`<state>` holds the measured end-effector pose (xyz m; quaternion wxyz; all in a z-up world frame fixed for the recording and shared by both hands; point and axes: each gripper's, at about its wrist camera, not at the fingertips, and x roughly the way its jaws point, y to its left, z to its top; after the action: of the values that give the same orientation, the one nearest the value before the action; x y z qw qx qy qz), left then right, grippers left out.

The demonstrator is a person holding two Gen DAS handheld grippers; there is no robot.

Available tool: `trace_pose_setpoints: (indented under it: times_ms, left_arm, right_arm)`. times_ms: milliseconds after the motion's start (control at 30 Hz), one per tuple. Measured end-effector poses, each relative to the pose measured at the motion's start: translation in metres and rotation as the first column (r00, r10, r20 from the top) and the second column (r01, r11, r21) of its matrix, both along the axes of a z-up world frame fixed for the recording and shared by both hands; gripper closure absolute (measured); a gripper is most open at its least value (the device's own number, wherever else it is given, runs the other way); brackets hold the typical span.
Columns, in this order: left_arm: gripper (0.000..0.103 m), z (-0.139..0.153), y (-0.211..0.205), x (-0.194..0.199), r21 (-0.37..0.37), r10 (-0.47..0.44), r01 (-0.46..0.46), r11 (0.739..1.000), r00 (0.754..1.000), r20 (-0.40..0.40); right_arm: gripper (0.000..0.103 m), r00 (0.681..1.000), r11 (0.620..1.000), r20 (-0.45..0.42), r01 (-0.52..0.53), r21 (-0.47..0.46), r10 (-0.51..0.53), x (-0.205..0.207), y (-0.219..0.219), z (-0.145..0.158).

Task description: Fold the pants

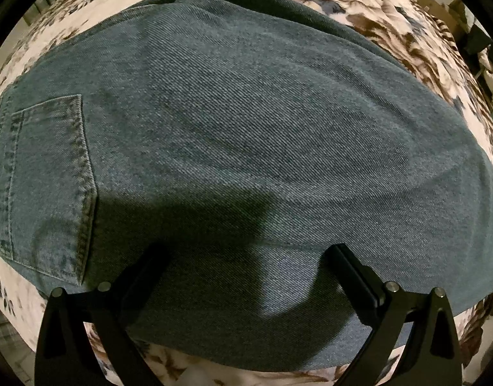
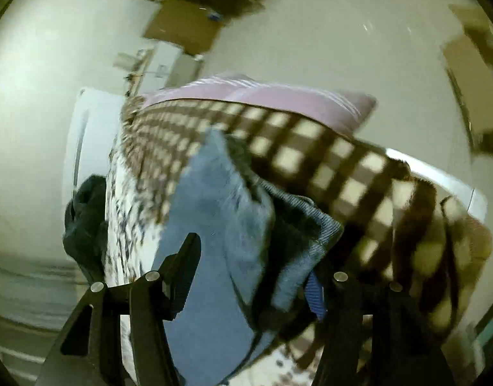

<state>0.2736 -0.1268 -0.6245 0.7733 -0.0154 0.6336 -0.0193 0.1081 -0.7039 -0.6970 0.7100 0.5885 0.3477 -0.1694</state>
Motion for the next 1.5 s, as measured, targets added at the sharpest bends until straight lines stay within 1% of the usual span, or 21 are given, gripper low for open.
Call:
trace_pose_setpoints:
  times_ms: [133,233,300,400,433,467,500,533,600,667,767,833,867,1000,1067,1100,1133,1233,1267,1400,1500]
  left_arm:
    - [0.000,-0.001,0.000,-0.004,-0.007,0.003,-0.003,1.000,1.000,0.016]
    - [0.000,-0.001,0.001,-0.011,-0.010,0.008,-0.007,1.000,0.999,0.047]
    - [0.000,-0.001,0.003,-0.015,-0.011,0.010,-0.009,1.000,0.998,0.055]
    - [0.000,-0.001,0.003,-0.018,-0.008,0.016,-0.016,1.000,0.998,0.053]
    - [0.000,-0.001,0.003,-0.018,-0.006,0.019,-0.019,1.000,0.999,0.051]
    - [0.000,-0.001,0.002,-0.019,-0.005,0.022,-0.022,1.000,0.999,0.048]
    - [0.000,-0.001,0.002,-0.019,-0.004,0.025,-0.024,1.000,0.999,0.046]
    - [0.000,-0.001,0.002,-0.020,-0.003,0.028,-0.028,1.000,0.999,0.045]
    - [0.000,-0.001,0.001,-0.016,-0.002,0.030,-0.030,1.000,0.999,0.036]
    - [0.000,0.000,0.004,-0.010,-0.004,0.029,-0.029,1.000,0.999,0.024]
    - [0.000,0.001,0.003,-0.001,-0.002,0.025,-0.025,1.000,1.000,0.017]
    - [0.000,0.001,0.002,0.006,-0.001,0.026,-0.026,1.000,1.000,0.014]
    - [0.000,0.001,0.002,0.007,-0.001,0.027,-0.027,1.000,1.000,0.012]
    - [0.000,0.000,0.004,0.010,0.002,0.032,-0.032,0.999,0.999,0.017]
    - [0.000,0.000,0.002,0.007,0.002,0.035,-0.035,0.999,0.999,0.017]
    - [0.000,0.000,0.003,0.007,0.000,0.036,-0.036,0.999,0.999,0.011]
    - [0.000,0.001,0.003,0.009,-0.005,0.036,-0.036,0.999,0.999,0.002]
    - [0.000,0.006,0.005,0.013,-0.016,0.027,-0.028,0.999,0.999,-0.022]
    - [0.000,0.009,0.007,0.014,-0.027,0.028,-0.029,0.999,0.999,-0.024]
    - [0.000,0.024,0.021,0.013,-0.073,0.035,-0.037,0.997,0.999,-0.026]
    - [0.000,0.041,0.038,0.007,-0.084,0.036,-0.035,0.996,0.999,0.011]
  right_arm:
    - [0.041,0.993,0.991,0.071,0.088,0.102,-0.095,-0.002,-0.017,-0.025]
    - [0.041,0.992,0.989,0.065,0.102,0.106,-0.110,0.006,-0.016,-0.028]
    - [0.041,0.986,0.995,0.139,0.092,0.043,-0.097,0.009,-0.009,0.001]
    - [0.041,0.977,0.989,0.209,0.079,-0.122,-0.053,0.011,0.004,0.053]
    - [0.041,0.978,0.980,0.206,0.076,-0.186,-0.037,0.011,0.007,0.066]
    - [0.041,0.986,0.967,0.164,0.050,-0.251,-0.009,0.014,0.010,0.070]
    - [0.041,0.993,0.963,0.114,0.006,-0.270,0.026,0.019,0.011,0.064]
    - [0.041,0.997,0.969,0.062,-0.034,-0.244,0.051,0.024,0.009,0.050]
    - [0.039,0.997,0.990,-0.008,-0.074,-0.123,0.073,0.027,0.005,0.015]
    - [0.039,0.997,0.996,-0.044,-0.072,-0.060,0.070,0.020,0.003,-0.006]
    - [0.040,0.999,0.999,-0.033,-0.019,-0.038,0.018,0.003,0.000,-0.015]
    - [0.048,1.000,0.999,-0.014,0.026,-0.022,-0.027,-0.005,-0.001,-0.020]
    - [0.048,0.999,0.999,-0.014,0.037,-0.017,-0.037,-0.004,-0.003,-0.022]
    - [0.039,0.998,0.999,-0.057,0.002,-0.045,-0.005,0.024,-0.006,-0.026]
    - [0.053,0.997,0.997,-0.075,-0.027,-0.074,0.021,0.039,-0.008,-0.019]
    - [0.073,0.995,0.992,-0.093,-0.043,-0.117,0.032,0.046,-0.006,-0.009]
    - [0.085,0.993,0.986,-0.105,-0.071,-0.154,0.055,0.051,-0.001,0.003]
    - [0.088,0.984,0.933,-0.137,-0.156,-0.325,0.117,0.065,0.025,0.051]
    - [0.089,0.982,0.917,-0.128,-0.179,-0.357,0.142,0.069,0.037,0.066]
    - [0.089,0.966,0.872,-0.087,-0.258,-0.417,0.245,0.086,0.092,0.117]
    - [0.089,0.941,0.845,-0.060,-0.327,-0.423,0.334,0.109,0.150,0.144]
